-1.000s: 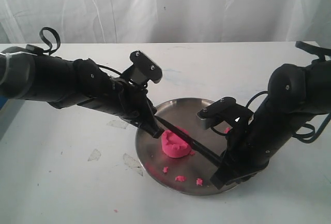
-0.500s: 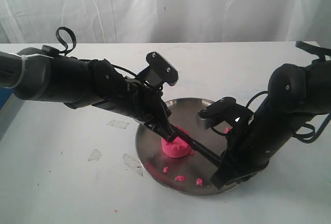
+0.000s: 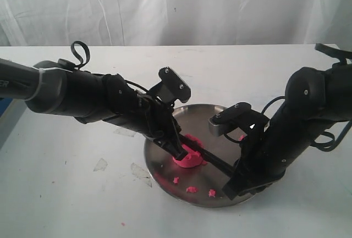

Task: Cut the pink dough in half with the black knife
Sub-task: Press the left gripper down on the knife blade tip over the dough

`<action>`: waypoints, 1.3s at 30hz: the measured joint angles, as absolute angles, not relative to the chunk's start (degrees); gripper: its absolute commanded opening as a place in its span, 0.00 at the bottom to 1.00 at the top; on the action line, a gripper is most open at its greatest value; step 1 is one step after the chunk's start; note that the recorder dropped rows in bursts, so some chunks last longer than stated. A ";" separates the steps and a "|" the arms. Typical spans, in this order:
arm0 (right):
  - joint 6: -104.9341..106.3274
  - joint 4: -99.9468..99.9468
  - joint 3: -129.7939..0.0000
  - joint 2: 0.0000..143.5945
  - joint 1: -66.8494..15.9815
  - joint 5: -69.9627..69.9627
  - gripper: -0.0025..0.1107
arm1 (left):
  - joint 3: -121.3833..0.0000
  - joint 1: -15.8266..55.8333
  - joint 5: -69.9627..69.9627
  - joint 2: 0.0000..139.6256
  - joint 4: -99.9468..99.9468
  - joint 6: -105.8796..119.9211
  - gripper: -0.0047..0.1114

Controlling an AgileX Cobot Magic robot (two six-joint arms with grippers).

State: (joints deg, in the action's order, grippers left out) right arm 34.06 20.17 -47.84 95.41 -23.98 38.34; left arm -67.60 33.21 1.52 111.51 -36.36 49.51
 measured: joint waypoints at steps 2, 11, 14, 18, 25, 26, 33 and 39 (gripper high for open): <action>34.06 20.17 -47.84 95.41 -23.98 38.34 0.02 | -67.60 33.21 1.62 111.50 -36.36 49.51 0.04; 34.06 20.31 -47.84 95.41 -23.98 38.23 0.02 | -67.60 33.21 1.73 111.82 -36.36 49.64 0.04; 34.06 20.31 -47.84 95.41 -23.98 38.23 0.02 | -67.60 33.21 1.81 111.85 -36.36 49.64 0.04; 34.06 20.31 -47.84 95.41 -23.98 38.12 0.02 | -67.60 33.21 1.86 111.95 -36.36 49.64 0.04; 34.06 20.31 -47.84 95.41 -23.98 38.00 0.02 | -67.60 33.21 1.86 112.05 -36.36 49.64 0.04; 34.06 20.31 -47.84 95.41 -23.98 38.00 0.02 | -67.60 33.21 1.86 111.98 -36.36 49.64 0.04; 34.06 20.57 -47.84 95.41 -23.98 38.00 0.02 | -67.60 33.21 1.95 112.18 -36.36 49.73 0.04; 34.06 20.57 -47.84 95.41 -23.98 38.00 0.02 | -67.60 33.21 2.39 112.26 -36.36 49.73 0.04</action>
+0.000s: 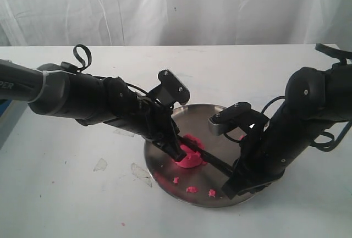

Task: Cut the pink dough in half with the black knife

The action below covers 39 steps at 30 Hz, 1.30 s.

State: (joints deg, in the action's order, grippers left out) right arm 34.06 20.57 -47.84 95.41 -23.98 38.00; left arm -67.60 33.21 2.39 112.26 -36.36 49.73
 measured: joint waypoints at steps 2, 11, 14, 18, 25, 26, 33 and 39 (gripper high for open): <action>34.06 20.57 -47.84 95.41 -23.98 38.00 0.02 | -67.60 33.21 2.39 112.26 -36.36 49.76 0.04; 34.06 20.68 -47.84 95.54 -23.98 37.17 0.02 | -67.40 33.21 2.39 104.08 -36.36 54.09 0.04; 34.06 20.68 -47.84 95.54 -23.98 36.92 0.02 | -67.40 33.21 2.39 100.29 -36.36 54.21 0.04; 34.06 20.68 -47.84 95.54 -23.98 36.92 0.02 | -67.40 33.21 1.78 97.92 -36.36 54.35 0.04; 34.06 20.68 -47.84 95.54 -23.98 36.92 0.02 | -67.40 33.21 -7.59 99.21 -35.43 54.44 0.04; 34.06 20.68 -47.84 95.54 -23.98 36.92 0.02 | -67.40 33.21 -8.32 99.66 -35.00 54.44 0.04; 34.06 20.68 -47.84 95.54 -23.98 36.92 0.02 | -67.40 33.21 -5.38 101.90 -33.75 54.44 0.04; 34.06 20.68 -47.84 95.54 -23.98 37.03 0.02 | -67.40 33.21 -1.40 105.31 -31.86 54.44 0.04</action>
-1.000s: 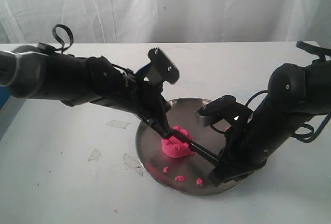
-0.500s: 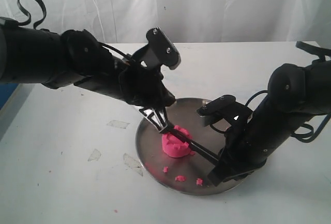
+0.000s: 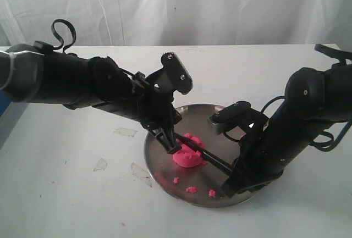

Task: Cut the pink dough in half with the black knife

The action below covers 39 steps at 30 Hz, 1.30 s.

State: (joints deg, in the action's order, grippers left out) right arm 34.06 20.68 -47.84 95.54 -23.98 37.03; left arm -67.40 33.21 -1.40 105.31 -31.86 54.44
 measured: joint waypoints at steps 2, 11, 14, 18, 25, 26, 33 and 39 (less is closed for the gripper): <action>34.06 20.68 -47.84 95.54 -23.98 37.03 0.02 | -67.40 33.21 0.00 106.11 -31.87 54.44 0.04; 34.06 20.68 -47.84 95.54 -23.98 37.03 0.02 | -67.40 29.08 0.00 108.68 -31.75 54.44 0.04; 34.06 20.68 -47.84 95.54 -23.98 37.03 0.02 | -67.40 28.73 0.47 108.68 -31.86 54.44 0.04; 34.06 20.68 -47.84 95.54 -23.98 37.03 0.02 | -67.40 28.95 0.47 108.68 -31.86 54.44 0.04; 34.06 20.68 -47.84 95.54 -23.98 37.03 0.02 | -67.40 28.95 0.00 108.76 -31.86 54.44 0.04; 34.06 20.68 -47.84 95.54 -23.98 37.03 0.02 | -67.40 28.95 0.00 108.91 -31.86 54.44 0.04; 34.06 20.68 -47.84 95.54 -23.98 37.03 0.02 | -67.40 28.95 1.46 112.13 -31.86 54.44 0.04; 34.06 20.68 -47.84 95.54 -23.98 37.03 0.02 | -67.40 28.95 2.41 112.67 -31.86 54.44 0.04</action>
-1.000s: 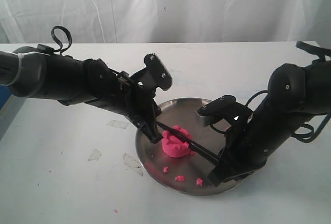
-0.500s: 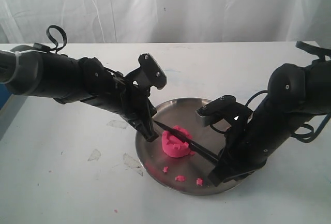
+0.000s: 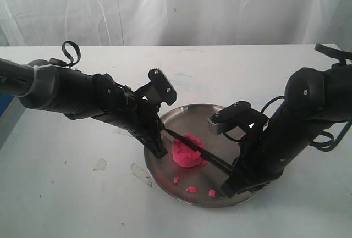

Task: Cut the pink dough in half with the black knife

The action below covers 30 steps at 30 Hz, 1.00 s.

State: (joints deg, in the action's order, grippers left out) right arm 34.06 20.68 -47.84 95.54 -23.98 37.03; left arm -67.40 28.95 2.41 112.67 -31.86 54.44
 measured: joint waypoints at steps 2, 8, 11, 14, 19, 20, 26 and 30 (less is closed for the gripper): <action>34.06 20.68 -47.84 95.54 -23.98 37.03 0.02 | -67.40 28.95 3.47 112.67 -31.86 53.91 0.04; 34.06 20.68 -47.84 95.54 -23.98 37.03 0.02 | -67.40 29.08 4.12 112.67 -31.86 51.88 0.04; 34.06 20.68 -47.84 95.54 -23.98 37.03 0.02 | -67.40 29.08 4.12 112.67 -31.13 51.88 0.04; 34.06 20.68 -47.84 95.54 -23.98 37.03 0.02 | -67.40 29.08 4.12 112.67 -30.61 51.76 0.04; 34.06 20.68 -47.84 95.54 -23.98 37.03 0.02 | -67.40 29.33 4.00 112.67 -30.61 51.43 0.04; 34.06 20.68 -47.84 95.54 -23.98 37.03 0.02 | -67.40 29.45 4.00 112.67 -30.61 51.43 0.04; 34.06 20.68 -47.84 95.54 -23.98 37.03 0.02 | -67.40 32.36 4.42 112.67 -29.69 51.43 0.04; 34.06 20.68 -47.84 95.54 -23.98 37.03 0.02 | -67.40 32.87 4.54 112.67 -28.69 51.43 0.04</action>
State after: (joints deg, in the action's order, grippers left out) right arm 34.06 20.68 -47.84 95.54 -23.98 37.03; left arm -67.40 32.87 4.54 112.67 -28.69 51.43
